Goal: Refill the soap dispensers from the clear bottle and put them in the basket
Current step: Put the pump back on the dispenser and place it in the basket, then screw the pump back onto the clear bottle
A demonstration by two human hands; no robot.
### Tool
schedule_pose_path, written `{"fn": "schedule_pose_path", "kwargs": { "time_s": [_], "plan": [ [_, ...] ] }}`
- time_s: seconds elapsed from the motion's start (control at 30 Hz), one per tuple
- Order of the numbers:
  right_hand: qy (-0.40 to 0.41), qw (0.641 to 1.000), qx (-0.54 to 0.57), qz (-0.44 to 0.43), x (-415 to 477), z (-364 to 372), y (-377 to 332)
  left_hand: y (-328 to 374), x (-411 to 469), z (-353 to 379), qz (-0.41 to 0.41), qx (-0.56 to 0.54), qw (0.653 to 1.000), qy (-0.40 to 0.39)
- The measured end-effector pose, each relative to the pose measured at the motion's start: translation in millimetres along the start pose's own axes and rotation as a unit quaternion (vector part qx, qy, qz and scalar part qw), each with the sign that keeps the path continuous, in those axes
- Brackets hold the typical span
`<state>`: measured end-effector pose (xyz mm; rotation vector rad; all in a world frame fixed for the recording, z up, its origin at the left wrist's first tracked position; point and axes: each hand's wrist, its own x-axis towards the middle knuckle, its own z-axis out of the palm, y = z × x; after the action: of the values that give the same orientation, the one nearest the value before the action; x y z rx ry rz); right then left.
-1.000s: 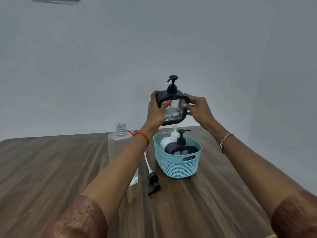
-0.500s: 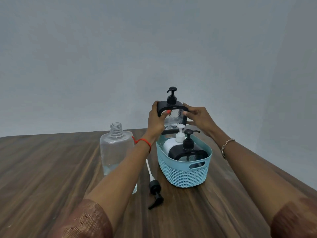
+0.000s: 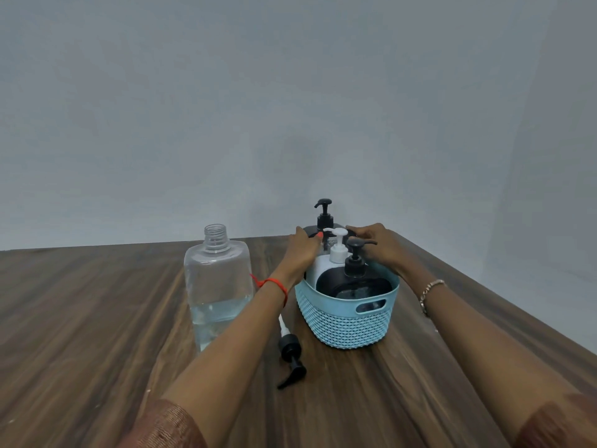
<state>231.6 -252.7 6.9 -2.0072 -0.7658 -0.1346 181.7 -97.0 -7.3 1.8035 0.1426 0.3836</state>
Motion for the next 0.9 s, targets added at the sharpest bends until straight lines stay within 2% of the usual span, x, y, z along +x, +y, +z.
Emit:
{"fn": "schedule_pose_path", "kwargs": {
  "time_s": [0.2,0.4,0.53,0.6,0.67,0.77,0.83,0.9],
  "plan": [
    [-0.058,0.99,-0.104,0.078,-4,4,-4,6,-11,5,0.0,0.154,0.988,-0.012],
    [-0.071,0.985,-0.112,0.11,-7,2,-9,13,-17,6,0.021,0.285,0.957,-0.04],
    [-0.069,0.981,-0.13,0.127,-8,-2,-10,14,-21,7,0.041,0.324,0.944,-0.041],
    [-0.052,0.985,-0.112,0.117,-8,-5,-11,17,-29,5,0.037,0.311,0.949,-0.035],
    [0.002,0.99,-0.097,0.102,-9,-8,-16,20,-39,1,0.039,0.295,0.954,-0.036],
    [0.171,0.982,-0.03,0.074,-15,-10,-36,30,-60,-7,0.048,0.282,0.958,-0.022],
    [0.257,0.966,-0.011,0.017,-22,-10,-55,38,-73,-15,0.063,0.277,0.959,-0.009],
    [0.303,0.952,-0.015,-0.042,-34,-4,-74,46,-85,-25,0.074,0.285,0.956,0.003]
  ]
}}
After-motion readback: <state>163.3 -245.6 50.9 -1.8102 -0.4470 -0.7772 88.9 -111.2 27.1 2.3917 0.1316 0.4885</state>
